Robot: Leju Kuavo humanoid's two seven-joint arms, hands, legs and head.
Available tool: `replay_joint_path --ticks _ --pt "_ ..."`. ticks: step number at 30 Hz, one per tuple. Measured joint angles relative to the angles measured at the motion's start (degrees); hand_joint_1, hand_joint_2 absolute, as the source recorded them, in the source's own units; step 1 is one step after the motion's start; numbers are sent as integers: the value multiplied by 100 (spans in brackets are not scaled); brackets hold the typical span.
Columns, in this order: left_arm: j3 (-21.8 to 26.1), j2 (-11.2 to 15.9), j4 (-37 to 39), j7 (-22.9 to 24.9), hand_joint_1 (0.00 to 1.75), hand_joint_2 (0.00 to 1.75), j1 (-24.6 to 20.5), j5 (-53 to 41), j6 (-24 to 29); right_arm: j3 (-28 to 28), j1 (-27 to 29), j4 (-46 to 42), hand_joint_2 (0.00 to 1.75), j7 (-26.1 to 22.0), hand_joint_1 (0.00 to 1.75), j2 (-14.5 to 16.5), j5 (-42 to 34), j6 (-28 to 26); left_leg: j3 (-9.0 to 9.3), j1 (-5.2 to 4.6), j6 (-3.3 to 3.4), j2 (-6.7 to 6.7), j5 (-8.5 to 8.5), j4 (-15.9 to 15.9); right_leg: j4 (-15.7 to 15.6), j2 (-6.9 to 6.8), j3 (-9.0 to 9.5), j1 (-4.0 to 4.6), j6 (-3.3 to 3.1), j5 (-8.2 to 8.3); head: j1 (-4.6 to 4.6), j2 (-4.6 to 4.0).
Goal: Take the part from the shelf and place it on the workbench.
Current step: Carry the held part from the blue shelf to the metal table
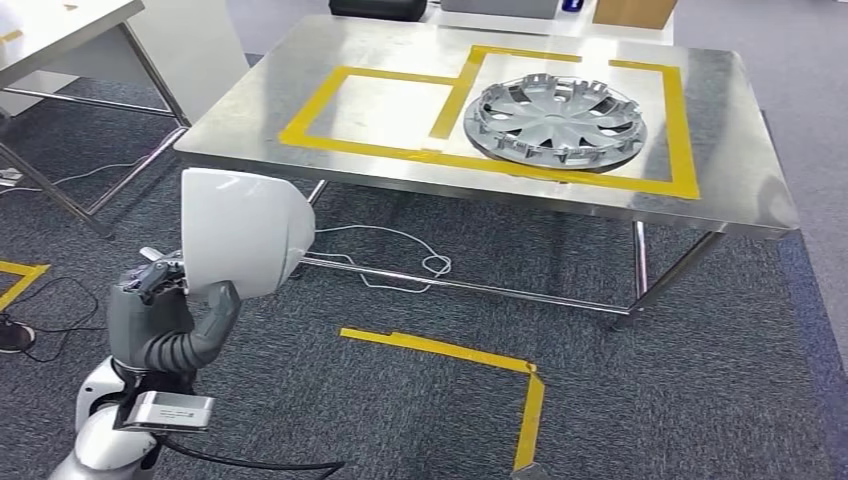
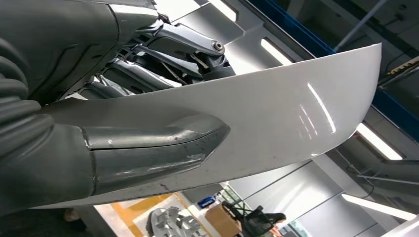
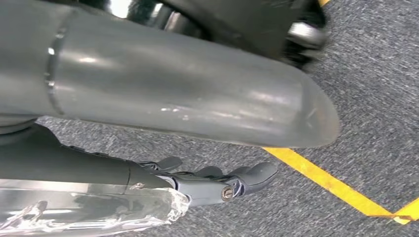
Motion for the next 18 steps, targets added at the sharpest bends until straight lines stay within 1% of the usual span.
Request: replay_joint_path --ticks 1,2,4,5,6,7,9,10,11,12,14,15,16,17,18 --pt "1 1 0 0 175 175 -2 -2 3 0 -4 0 0 0 0 0 0 0 -8 -11 -20 1 -3 7 -185 -1 98 9 -15 34 -2 0" --pt "2 2 0 0 175 175 -2 -3 5 0 -3 0 0 1 0 0 -1 0 -17 -17 -45 2 -1 10 -248 0 132 19 -22 24 -5 0" --pt "5 3 0 0 175 175 -4 -7 10 0 12 2 0 2 0 0 -7 0 -28 0 -98 3 -5 25 -277 4 144 15 -59 51 -3 0" --pt "9 3 0 0 175 175 -7 -8 14 0 15 3 0 2 0 0 -10 -1 -51 7 -130 1 -56 86 -296 2 153 7 -86 67 -11 0" --pt "12 4 0 0 175 175 -12 -9 19 0 10 4 0 2 0 0 -12 -1 -113 14 -161 0 -166 234 -316 -1 161 -6 -115 82 -20 0" --pt "15 5 0 2 175 175 -14 -11 24 0 4 4 0 2 0 1 -13 -1 -223 25 -191 -2 -329 489 -328 -5 167 -16 -136 91 -30 0" --pt "17 7 1 8 175 175 -12 -15 29 -1 -3 6 0 5 0 1 -14 -1 -524 50 -241 -2 -671 1158 -329 -5 163 -16 -155 91 -40 0" --pt "18 9 1 11 175 175 -7 -15 31 -1 -1 9 0 7 0 0 -16 -1 -633 65 -259 -2 -743 1397 -327 -5 161 -15 -157 91 -39 0" --pt "18 10 2 14 175 175 -5 -16 33 -2 0 12 0 9 0 -1 -17 -2 -664 78 -271 -1 -708 1466 -325 -3 160 -16 -157 90 -38 0" --pt "19 12 2 15 175 175 -6 -16 34 -2 1 15 0 11 0 -1 -19 -2 -600 89 -277 -1 -573 1337 -321 1 163 -17 -154 88 -39 0" --pt "19 13 2 17 175 175 -12 -16 37 -2 -2 18 0 11 0 0 -20 -1 -273 102 -267 -1 -196 681 -312 10 171 -17 -135 80 -39 0" --pt "20 11 2 17 175 175 -16 -16 38 -2 -4 19 0 8 0 0 -20 0 -117 99 -249 -2 -83 351 -298 16 163 -8 -112 72 -38 0" --pt "20 11 2 18 175 175 -18 -16 42 -2 -4 19 0 3 0 0 -21 1 -20 93 -227 -2 -32 134 -292 18 151 0 -82 71 -33 0" --pt "21 11 2 19 175 175 -17 -16 51 -2 -2 20 0 -5 0 0 -24 5 15 82 -198 -3 -41 38 -290 18 137 8 -49 73 -31 0" --pt "23 11 2 20 175 175 -14 -16 62 -2 0 21 0 -17 0 0 -29 10 16 71 -165 -4 -50 10 -293 16 129 8 -14 79 -28 0"
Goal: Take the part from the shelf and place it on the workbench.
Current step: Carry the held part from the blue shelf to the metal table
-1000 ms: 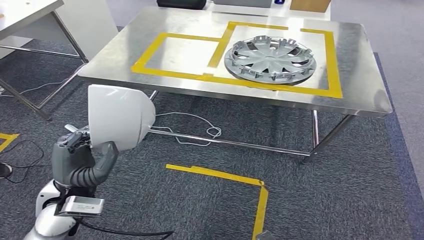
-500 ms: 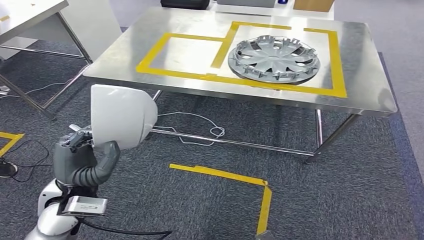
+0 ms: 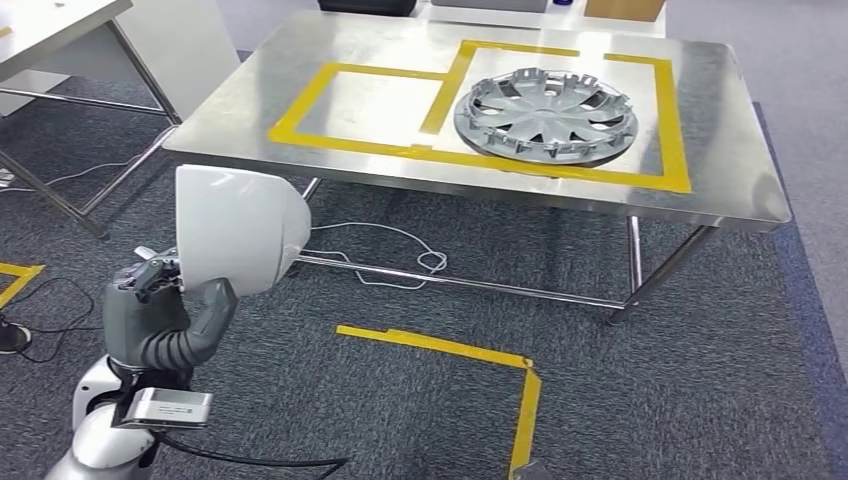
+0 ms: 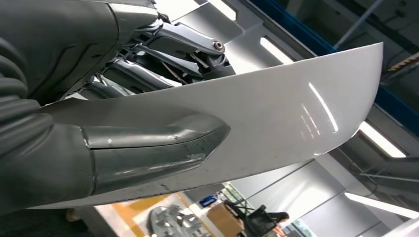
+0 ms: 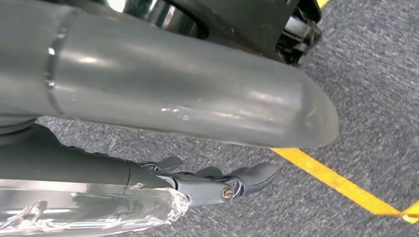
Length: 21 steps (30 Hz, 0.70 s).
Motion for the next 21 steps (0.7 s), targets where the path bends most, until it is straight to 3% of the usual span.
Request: replay_joint_path --ticks 3,6,8,9,11,13,17,19,21 --pt "8 -1 -1 3 175 175 -5 0 32 0 0 1 0 -43 0 0 -17 20 12 13 114 2 36 -39 155 -11 -91 -26 91 -121 14 0" --pt "8 -3 -1 7 175 175 -6 -4 51 0 4 4 0 -66 0 -1 -37 27 19 7 176 8 43 -52 1145 -16 -563 -31 130 -608 45 0" --pt "8 -3 0 13 175 175 3 -19 58 0 9 18 0 -14 0 -2 -57 20 20 -7 187 7 40 -50 1604 -16 -804 -30 134 -704 50 0" --pt "8 -3 1 16 175 175 7 -29 58 0 6 27 0 24 0 -2 -65 15 25 -13 188 5 38 -48 1517 -16 -775 -30 124 -590 52 0" --pt "8 -3 1 26 175 175 8 -43 60 0 -8 39 0 76 0 -2 -69 4 42 -19 176 -1 28 -46 808 -17 -445 -27 84 -208 53 0" --pt "9 -3 1 35 175 175 4 -44 63 0 -30 44 0 91 0 -2 -69 3 38 -45 134 -4 11 -28 162 -16 -107 -15 45 -2 47 0" --pt "16 -2 -1 43 175 175 2 -50 72 -1 -28 53 0 93 0 -2 -69 -4 27 -40 25 -4 -15 -8 -2 -3 -11 -1 -45 17 44 0" --pt "29 -1 -2 43 175 175 1 -50 83 -2 -27 54 0 85 0 -2 -69 -11 -81 -26 -36 -5 -224 261 -36 -10 6 -23 -104 39 26 0" --pt "41 0 -1 43 175 175 12 -50 93 -2 -25 54 0 72 0 -3 -69 -13 -392 -10 -78 -4 -593 950 -39 -15 6 -26 -129 40 10 0"
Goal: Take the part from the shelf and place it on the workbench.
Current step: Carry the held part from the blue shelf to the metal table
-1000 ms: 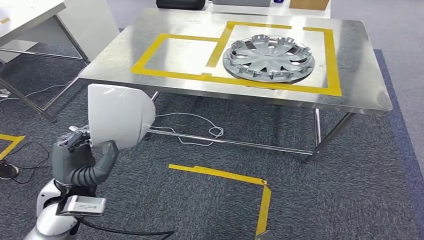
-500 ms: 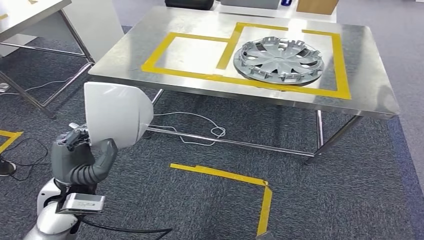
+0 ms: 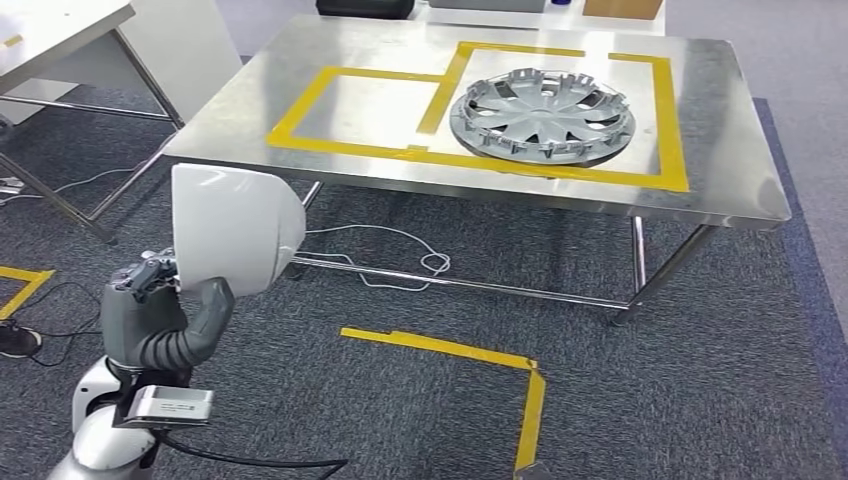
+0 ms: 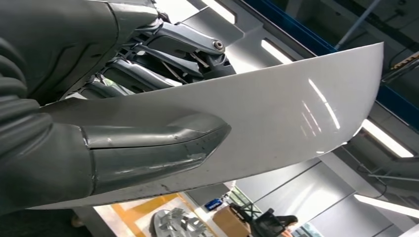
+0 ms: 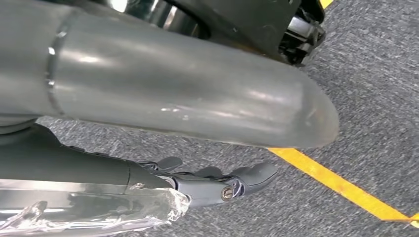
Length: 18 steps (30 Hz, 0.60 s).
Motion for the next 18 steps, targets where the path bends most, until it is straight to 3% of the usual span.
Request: replay_joint_path --ticks 2,3,6,7,9,12,14,16,17,18 --pt "10 2 3 0 175 175 23 0 11 -1 14 1 0 -19 0 -3 0 1 -264 8 -19 0 -158 549 2 0 -1 2 -4 -3 3 0" --pt "18 3 3 0 175 175 29 0 16 -2 19 2 0 -27 0 -5 0 2 -269 9 -18 0 -74 548 3 2 2 2 -4 -4 3 0" --pt "52 4 2 0 175 175 28 -1 36 -2 17 2 0 -32 0 -4 -1 7 176 5 23 0 487 -388 16 17 18 15 17 -16 1 0" --pt "62 3 2 0 175 175 23 -1 44 -2 14 2 0 -27 0 -4 -1 7 320 0 48 1 582 -691 27 21 12 26 38 -22 4 0" --pt "79 3 1 0 175 175 17 -2 61 -2 12 3 0 -6 0 -4 0 13 421 -18 100 -1 587 -942 36 21 -8 44 97 -27 10 0" --pt "102 2 -2 0 175 175 12 -2 85 -2 12 4 0 30 0 -5 1 34 435 -3 199 -2 601 -996 110 10 -57 30 191 -95 19 0" --pt "107 -1 -3 0 175 175 3 -1 102 -2 10 6 0 65 0 -6 3 34 450 13 253 1 612 -1016 601 7 -301 20 234 -370 45 0" --pt "108 -1 -3 0 175 175 3 0 114 -2 16 15 0 97 0 -7 3 27 451 2 279 3 605 -1013 1377 5 -686 16 262 -697 68 0" --pt "109 -1 -3 0 175 175 4 0 117 -2 21 22 0 107 0 -8 2 25 454 -5 285 2 600 -1012 1626 5 -820 15 268 -750 70 0" --pt "109 -1 -3 0 175 175 6 0 118 -2 23 30 0 113 0 -9 2 25 461 -9 288 0 594 -1010 1669 5 -858 15 266 -694 74 0"
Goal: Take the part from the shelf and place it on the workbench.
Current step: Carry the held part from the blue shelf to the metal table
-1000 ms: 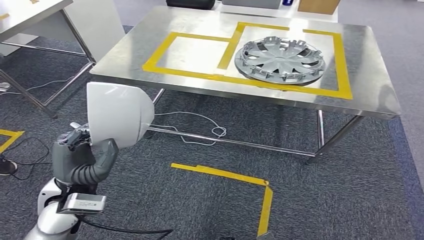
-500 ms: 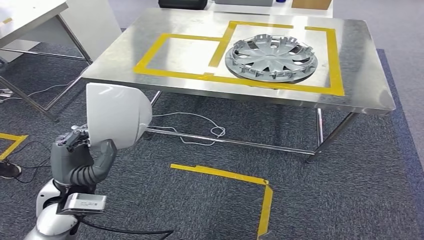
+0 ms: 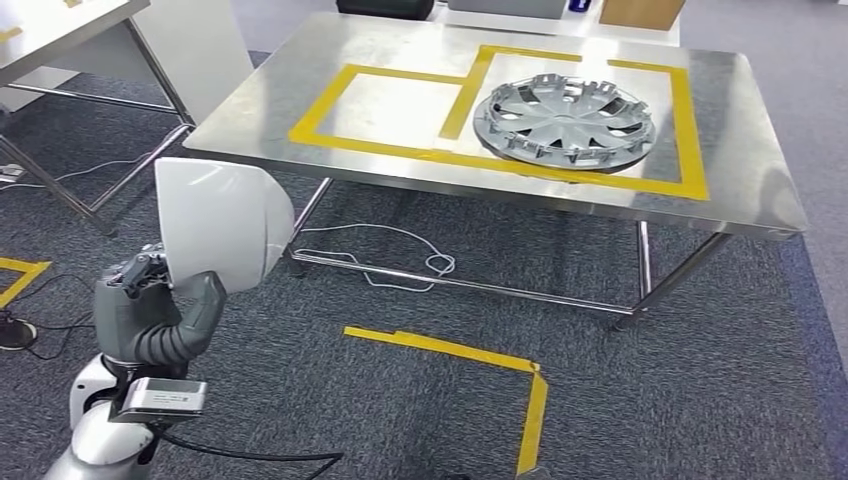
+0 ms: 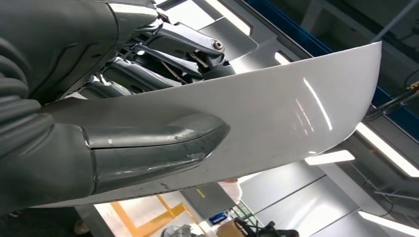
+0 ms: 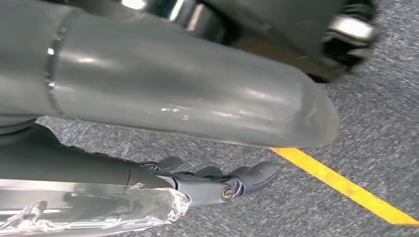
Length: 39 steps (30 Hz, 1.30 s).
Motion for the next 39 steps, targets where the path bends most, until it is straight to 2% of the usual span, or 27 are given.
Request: replay_joint_path --ticks 1,3,4,5,8,10,11,13,14,15,16,18,19,21,24,26,28,29,30,31,33,34,36,37,39 --pt "0 0 0 0 175 175 1 0 1 1 0 6 0 2 0 -2 1 0 13 -3 -1 -3 -9 1 -189 0 78 0 -11 161 0 0" --pt "1 0 0 0 175 175 -1 0 3 2 -9 10 0 4 0 -5 2 -1 46 -15 -25 -9 -40 4 -956 -1 445 9 -51 551 -1 0" --pt "2 0 0 0 175 175 -2 0 5 2 -15 11 0 4 0 -5 2 -3 52 -26 -47 -11 -57 13 -1302 -2 624 14 -75 662 -2 0" --pt "4 0 0 0 175 175 -4 0 7 2 -20 13 0 5 0 -5 2 -4 51 -36 -71 -11 -67 18 -1515 0 737 21 -94 703 -6 0" --pt "14 2 -2 0 175 175 -8 0 14 0 -7 19 0 23 0 -6 4 -7 47 -37 -144 -11 -94 24 -1623 9 802 23 -159 680 -15 0" --pt "33 4 -6 0 175 175 -20 0 21 -1 -6 25 0 34 0 -7 9 -8 -13 -26 -207 -10 -234 195 -1662 8 835 2 -217 687 -31 0" --pt "48 8 -9 0 175 175 -27 -1 27 0 -12 26 0 38 0 -6 12 -5 -123 -17 -237 -11 -373 435 -1679 5 854 -9 -243 687 -39 0" --pt "79 23 -11 0 175 175 -33 -3 39 2 -19 28 0 53 0 -7 16 0 -486 1 -284 -10 -673 1140 -1683 3 871 -9 -283 665 -54 0" --pt "91 34 -11 0 175 175 -28 -7 45 3 -16 31 0 62 0 -8 17 2 -646 11 -299 -10 -735 1419 -1682 4 882 -9 -293 652 -52 0" --pt "100 44 -11 0 175 175 -25 -10 48 3 -12 33 0 73 0 -9 17 3 -736 20 -309 -10 -693 1538 -1682 6 897 -9 -296 637 -54 0" --pt "106 52 -11 0 175 175 -24 -14 51 4 -8 36 0 83 0 -10 17 5 -726 26 -310 -10 -545 1454 -1682 11 922 -9 -292 620 -54 0" --pt "117 62 -11 0 175 175 -28 -20 53 7 -6 38 0 92 0 -10 17 11 -470 32 -280 -9 -112 833 -1682 21 986 -8 -263 577 -55 0" --pt "121 63 -11 0 175 175 -33 -23 54 8 -9 39 0 93 0 -10 17 13 -307 27 -250 -9 17 481 -1674 28 1008 3 -236 550 -56 0" --pt "127 66 -13 0 175 175 -39 -30 56 9 -12 42 0 97 0 -10 18 12 -137 10 -182 -10 60 97 -1668 30 1026 21 -168 528 -51 0" --pt "133 73 -16 0 175 175 -35 -39 62 10 -10 48 0 99 0 -10 21 9 -78 14 -76 -19 9 20 -1586 18 1016 19 -58 514 -41 0" --pt "134 74 -17 0 175 175 -39 -46 65 10 -24 51 0 99 0 -10 21 7 -18 27 -18 -21 -9 9 -1224 13 820 12 -7 335 -18 0" --pt "133 75 -16 0 175 175 -38 -52 66 11 -26 55 0 101 0 -10 21 7 8 14 21 -18 -38 12 -518 11 406 10 24 52 2 0" --pt "133 75 -16 0 175 175 -31 -54 66 11 -17 57 0 102 0 -10 21 7 20 5 33 -19 -55 14 -218 11 200 9 29 -34 4 0" --pt "133 76 -15 1 175 175 -23 -55 66 11 -7 58 0 103 0 -10 21 7 40 -3 39 -22 -76 16 -78 11 67 10 29 -28 7 0" --pt "133 76 -15 2 175 175 -16 -55 66 11 0 59 0 104 0 -11 21 7 73 -9 40 -26 -104 17 -151 11 40 11 16 96 10 0" --pt "133 75 -16 4 175 175 -11 -58 65 11 0 60 0 106 0 -12 21 7 164 -15 22 -31 -174 16 -787 10 247 22 -36 566 10 0" --pt "133 75 -16 4 175 175 -13 -60 65 12 -3 62 0 107 0 -13 22 8 204 -19 6 -30 -208 17 -1122 7 372 36 -67 716 8 0" --pt "133 76 -15 5 175 175 -17 -61 63 13 -6 66 0 108 0 -13 22 11 228 -26 -49 -27 -257 21 -1502 4 540 68 -140 794 7 0" --pt "132 77 -16 5 175 175 -17 -62 62 13 -2 67 0 109 0 -13 22 14 236 -31 -79 -27 -265 28 -1539 3 565 79 -177 754 4 0" --pt "132 78 -17 5 175 175 -22 -66 58 12 11 68 0 109 0 -14 21 15 255 -33 -134 -27 -290 70 -1593 7 630 65 -242 788 -5 0"
